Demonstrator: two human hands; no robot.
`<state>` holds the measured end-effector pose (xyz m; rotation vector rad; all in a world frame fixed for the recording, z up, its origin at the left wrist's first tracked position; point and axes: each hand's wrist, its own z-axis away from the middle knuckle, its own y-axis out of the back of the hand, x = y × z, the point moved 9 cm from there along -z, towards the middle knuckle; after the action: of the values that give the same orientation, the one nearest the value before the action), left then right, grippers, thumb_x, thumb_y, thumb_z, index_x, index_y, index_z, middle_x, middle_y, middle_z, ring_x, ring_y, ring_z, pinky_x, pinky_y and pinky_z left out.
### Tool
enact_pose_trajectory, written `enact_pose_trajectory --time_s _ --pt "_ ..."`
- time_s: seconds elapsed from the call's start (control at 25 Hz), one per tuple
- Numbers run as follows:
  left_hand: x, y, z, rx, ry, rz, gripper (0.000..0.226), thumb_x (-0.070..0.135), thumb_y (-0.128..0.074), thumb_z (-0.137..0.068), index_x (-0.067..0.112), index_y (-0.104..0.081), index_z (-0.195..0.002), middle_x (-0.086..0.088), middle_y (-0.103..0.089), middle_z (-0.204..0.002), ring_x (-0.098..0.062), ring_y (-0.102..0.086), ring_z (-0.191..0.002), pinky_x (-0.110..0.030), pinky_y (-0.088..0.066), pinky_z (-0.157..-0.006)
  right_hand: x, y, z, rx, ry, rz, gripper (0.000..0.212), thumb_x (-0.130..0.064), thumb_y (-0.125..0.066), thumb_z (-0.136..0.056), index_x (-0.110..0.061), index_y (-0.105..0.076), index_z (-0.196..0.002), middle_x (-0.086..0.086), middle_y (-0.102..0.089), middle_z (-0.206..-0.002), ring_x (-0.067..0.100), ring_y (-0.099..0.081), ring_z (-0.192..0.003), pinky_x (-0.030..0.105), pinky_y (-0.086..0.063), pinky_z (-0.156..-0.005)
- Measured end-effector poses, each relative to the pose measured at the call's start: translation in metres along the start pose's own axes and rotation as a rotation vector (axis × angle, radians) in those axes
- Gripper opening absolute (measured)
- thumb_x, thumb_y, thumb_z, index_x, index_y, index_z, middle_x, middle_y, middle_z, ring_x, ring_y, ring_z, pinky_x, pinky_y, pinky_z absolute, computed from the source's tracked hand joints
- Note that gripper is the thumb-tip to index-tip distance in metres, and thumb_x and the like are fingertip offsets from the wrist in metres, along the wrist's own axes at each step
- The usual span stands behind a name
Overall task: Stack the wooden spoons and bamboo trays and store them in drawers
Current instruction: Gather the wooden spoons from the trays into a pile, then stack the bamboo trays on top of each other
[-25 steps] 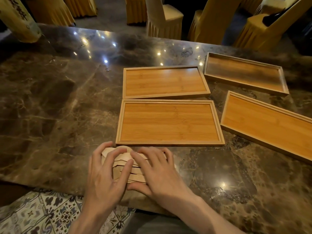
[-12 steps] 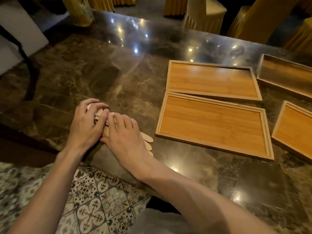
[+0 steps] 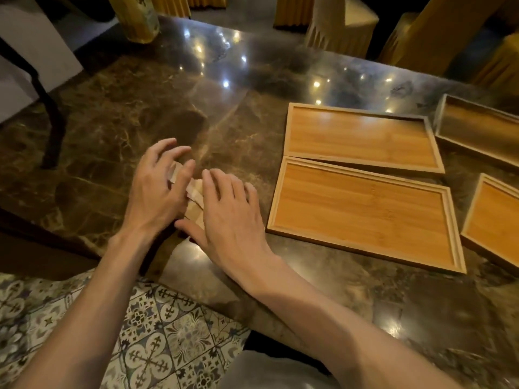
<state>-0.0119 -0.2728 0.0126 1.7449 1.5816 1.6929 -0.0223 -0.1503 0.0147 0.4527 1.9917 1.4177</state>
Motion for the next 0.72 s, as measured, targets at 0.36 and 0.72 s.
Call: enact_pose_trajectory --time_s 0.36,0.72 --pt "0.159 -0.066 0.038 -0.336 -0.319 0.194 0.023 0.039 -0.053 -0.086 0.033 -0.059 -0.107 0.017 -0.047 -0.120 0.004 -0.043 -0.108 -0.019 -0.039 -0.084 0.210 0.120 0.143 0.243 -0.339 -0.094 0.043 -0.043 -0.054 -0.086 -0.021 -0.054 -0.123 -0.005 -0.053 -0.121 -0.001 -0.040 -0.109 0.015 -0.030 -0.093" --pt "0.287 -0.187 0.057 -0.566 -0.439 0.180 0.032 0.041 -0.049 -0.089 0.029 -0.058 -0.116 0.008 -0.053 -0.125 -0.008 -0.045 -0.112 -0.027 -0.038 -0.089 0.433 0.212 0.351 0.522 -1.320 0.001 0.040 -0.038 -0.062 -0.085 -0.016 -0.059 -0.118 0.014 -0.058 -0.122 0.031 -0.056 -0.106 0.046 -0.046 -0.088"
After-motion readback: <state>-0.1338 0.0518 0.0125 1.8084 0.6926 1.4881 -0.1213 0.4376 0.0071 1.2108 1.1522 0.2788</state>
